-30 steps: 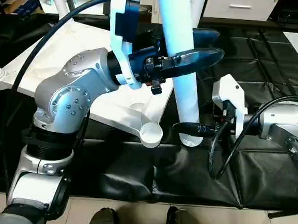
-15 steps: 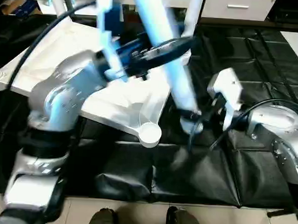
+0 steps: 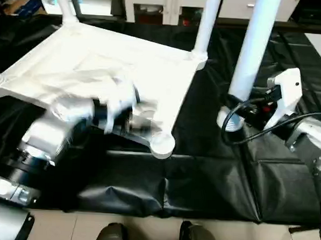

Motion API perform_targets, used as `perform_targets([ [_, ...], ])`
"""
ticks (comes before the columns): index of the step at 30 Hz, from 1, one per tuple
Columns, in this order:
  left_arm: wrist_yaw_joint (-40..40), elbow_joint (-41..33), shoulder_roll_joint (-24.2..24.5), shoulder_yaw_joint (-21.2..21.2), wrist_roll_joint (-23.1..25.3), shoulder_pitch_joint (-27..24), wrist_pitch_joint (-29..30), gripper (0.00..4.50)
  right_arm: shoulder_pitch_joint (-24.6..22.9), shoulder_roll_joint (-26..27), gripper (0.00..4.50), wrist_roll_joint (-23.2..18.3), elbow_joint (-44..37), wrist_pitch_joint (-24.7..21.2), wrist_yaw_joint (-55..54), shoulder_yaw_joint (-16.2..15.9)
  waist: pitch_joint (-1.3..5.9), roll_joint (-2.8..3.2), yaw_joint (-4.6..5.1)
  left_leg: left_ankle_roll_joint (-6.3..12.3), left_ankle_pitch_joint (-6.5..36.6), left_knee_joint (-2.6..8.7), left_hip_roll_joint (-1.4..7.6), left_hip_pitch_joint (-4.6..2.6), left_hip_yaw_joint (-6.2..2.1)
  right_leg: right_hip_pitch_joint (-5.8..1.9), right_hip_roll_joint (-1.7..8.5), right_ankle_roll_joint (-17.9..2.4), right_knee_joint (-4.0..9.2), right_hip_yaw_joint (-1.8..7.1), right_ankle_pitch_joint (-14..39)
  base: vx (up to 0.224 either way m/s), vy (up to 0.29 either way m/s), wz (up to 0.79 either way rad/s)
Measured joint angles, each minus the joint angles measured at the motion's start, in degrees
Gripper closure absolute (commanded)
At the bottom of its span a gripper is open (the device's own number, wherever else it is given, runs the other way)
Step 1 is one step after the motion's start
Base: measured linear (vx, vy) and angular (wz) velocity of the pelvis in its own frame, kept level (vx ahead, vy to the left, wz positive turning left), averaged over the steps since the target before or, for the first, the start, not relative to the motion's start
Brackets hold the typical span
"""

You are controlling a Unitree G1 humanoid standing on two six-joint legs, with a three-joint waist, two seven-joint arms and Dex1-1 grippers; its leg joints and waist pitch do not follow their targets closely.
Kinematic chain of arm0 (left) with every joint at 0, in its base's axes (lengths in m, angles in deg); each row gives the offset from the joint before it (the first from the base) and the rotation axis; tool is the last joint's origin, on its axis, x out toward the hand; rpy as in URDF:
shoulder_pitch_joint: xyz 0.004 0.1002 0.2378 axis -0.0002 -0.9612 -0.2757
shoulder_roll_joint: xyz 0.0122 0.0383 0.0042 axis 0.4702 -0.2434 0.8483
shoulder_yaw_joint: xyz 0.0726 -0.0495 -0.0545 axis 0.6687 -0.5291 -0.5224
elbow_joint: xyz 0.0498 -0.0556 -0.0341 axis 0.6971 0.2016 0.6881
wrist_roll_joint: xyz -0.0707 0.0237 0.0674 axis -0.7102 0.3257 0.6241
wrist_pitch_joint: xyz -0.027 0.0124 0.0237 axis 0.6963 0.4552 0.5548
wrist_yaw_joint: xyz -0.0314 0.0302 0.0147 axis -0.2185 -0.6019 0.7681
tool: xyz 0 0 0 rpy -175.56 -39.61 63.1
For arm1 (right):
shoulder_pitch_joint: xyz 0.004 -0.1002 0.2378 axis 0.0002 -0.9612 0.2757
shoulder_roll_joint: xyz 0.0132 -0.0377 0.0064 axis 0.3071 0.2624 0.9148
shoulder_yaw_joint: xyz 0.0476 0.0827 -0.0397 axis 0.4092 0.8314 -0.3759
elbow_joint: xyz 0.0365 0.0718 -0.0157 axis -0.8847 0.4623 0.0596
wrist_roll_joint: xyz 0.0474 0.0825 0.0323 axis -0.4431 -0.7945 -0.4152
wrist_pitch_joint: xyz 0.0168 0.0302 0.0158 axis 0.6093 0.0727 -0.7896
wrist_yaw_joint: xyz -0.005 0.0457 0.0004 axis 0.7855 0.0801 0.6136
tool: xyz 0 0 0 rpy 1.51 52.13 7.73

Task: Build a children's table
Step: Pick table leg

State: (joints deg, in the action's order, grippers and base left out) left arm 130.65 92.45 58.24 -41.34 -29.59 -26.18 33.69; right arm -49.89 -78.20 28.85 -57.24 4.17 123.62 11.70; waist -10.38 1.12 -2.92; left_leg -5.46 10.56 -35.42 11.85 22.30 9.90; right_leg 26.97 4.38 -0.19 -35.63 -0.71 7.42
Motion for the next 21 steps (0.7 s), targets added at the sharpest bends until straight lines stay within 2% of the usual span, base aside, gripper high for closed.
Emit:
perform_targets([
  [8,1.8,10.8,2.5,0.7,5.9,3.1,-7.8,1.21,-2.5,0.7,2.62,-2.0,-4.3,-1.2,0.9,-1.8,0.01,0.01,-0.04,-0.02,0.0,0.01,0.00,-0.03,0.00,0.00,0.00,0.0,-0.02,0.01,0.0,0.000,0.000,0.00],
  [13,3.2,14.9,5.0,0.7,8.3,4.3,-9.6,1.21,-3.7,0.6,2.62,-2.1,-5.7,-2.2,1.1,-1.9,0.01,0.02,-0.11,-0.04,0.0,0.03,-0.01,-0.04,0.00,-0.02,0.02,0.0,-0.02,0.01,0.0,0.000,0.000,0.00],
  [18,4.9,17.9,5.5,0.8,9.9,4.8,-11.8,1.21,-4.2,0.5,2.62,-2.6,-5.7,-2.3,1.1,-2.1,0.01,0.02,-0.15,-0.04,0.0,0.05,-0.01,-0.03,0.00,-0.02,0.02,0.0,0.02,0.02,0.0,0.000,0.000,0.00],
  [21,5.1,19.7,5.5,0.8,10.6,5.6,-13.5,1.58,-4.2,0.5,2.62,-2.7,-5.7,-2.3,1.1,-2.1,0.01,0.02,-0.23,-0.04,0.0,0.06,-0.01,-0.04,0.00,-0.02,0.02,0.0,0.01,0.01,0.0,0.000,0.000,0.00],
])
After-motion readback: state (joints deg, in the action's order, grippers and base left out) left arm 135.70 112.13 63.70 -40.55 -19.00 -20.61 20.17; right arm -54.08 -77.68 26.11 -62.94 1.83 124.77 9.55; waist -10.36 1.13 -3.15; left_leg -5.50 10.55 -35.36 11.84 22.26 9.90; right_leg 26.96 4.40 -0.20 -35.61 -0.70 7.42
